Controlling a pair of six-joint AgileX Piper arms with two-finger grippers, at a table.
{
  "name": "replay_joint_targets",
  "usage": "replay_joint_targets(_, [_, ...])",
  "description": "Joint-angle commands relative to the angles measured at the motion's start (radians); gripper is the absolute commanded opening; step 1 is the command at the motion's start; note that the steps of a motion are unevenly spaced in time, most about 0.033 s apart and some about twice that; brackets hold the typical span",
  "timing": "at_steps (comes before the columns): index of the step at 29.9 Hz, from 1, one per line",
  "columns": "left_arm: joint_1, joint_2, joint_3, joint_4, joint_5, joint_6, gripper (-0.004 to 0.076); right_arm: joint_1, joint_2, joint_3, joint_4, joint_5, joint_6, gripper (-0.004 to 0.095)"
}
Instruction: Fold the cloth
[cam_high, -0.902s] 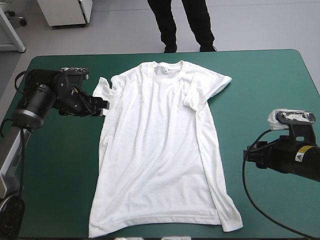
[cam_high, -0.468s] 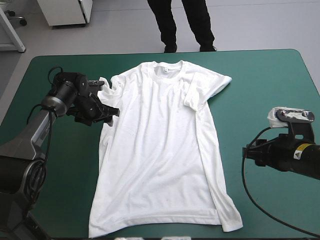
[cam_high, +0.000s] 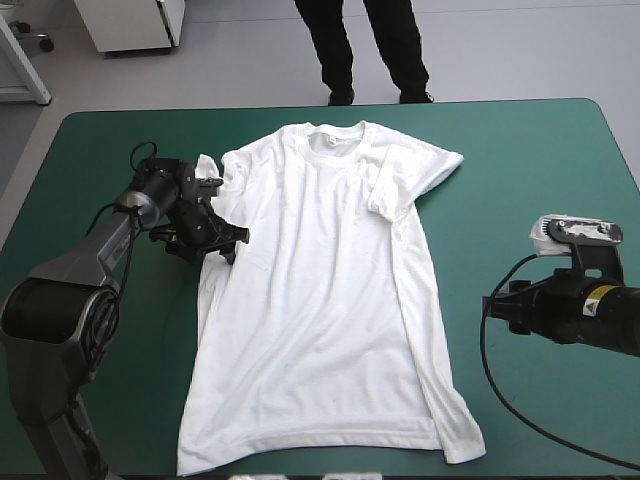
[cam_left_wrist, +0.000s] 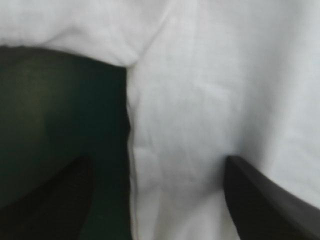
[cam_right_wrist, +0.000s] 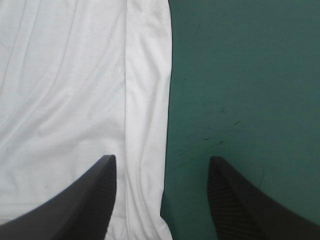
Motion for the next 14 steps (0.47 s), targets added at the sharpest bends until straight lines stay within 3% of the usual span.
replay_joint_targets(1, [0.001, -0.017, -0.027, -0.026, -0.014, -0.002, 0.0528, -0.007, 0.0, -0.031, 0.005, -0.029, -0.001, 0.0513])
replay_joint_targets(3, [-0.001, -0.006, -0.027, -0.032, -0.016, -0.002, 0.0521, -0.007, 0.0, -0.031, 0.005, -0.031, -0.001, 0.0513])
replay_joint_targets(5, [-0.001, -0.006, -0.027, -0.034, -0.018, -0.002, 0.0462, -0.007, 0.0, -0.031, 0.002, -0.033, -0.001, 0.0513])
replay_joint_targets(7, [-0.001, -0.006, -0.027, -0.033, -0.018, -0.002, 0.0332, -0.007, 0.0, -0.031, 0.002, -0.033, -0.001, 0.0509])
replay_joint_targets(10, [-0.001, -0.006, -0.027, -0.033, -0.018, 0.001, 0.0041, -0.007, 0.0, -0.031, 0.002, -0.033, -0.001, 0.0509])
replay_joint_targets(11, [-0.001, -0.006, -0.027, -0.035, -0.018, 0.015, -0.0006, -0.007, 0.0, -0.031, 0.002, -0.033, -0.001, 0.0509])
replay_joint_targets(14, [-0.001, -0.006, -0.027, -0.037, -0.013, 0.05, -0.0004, -0.007, 0.0, -0.031, 0.001, -0.035, 0.001, 0.0509])
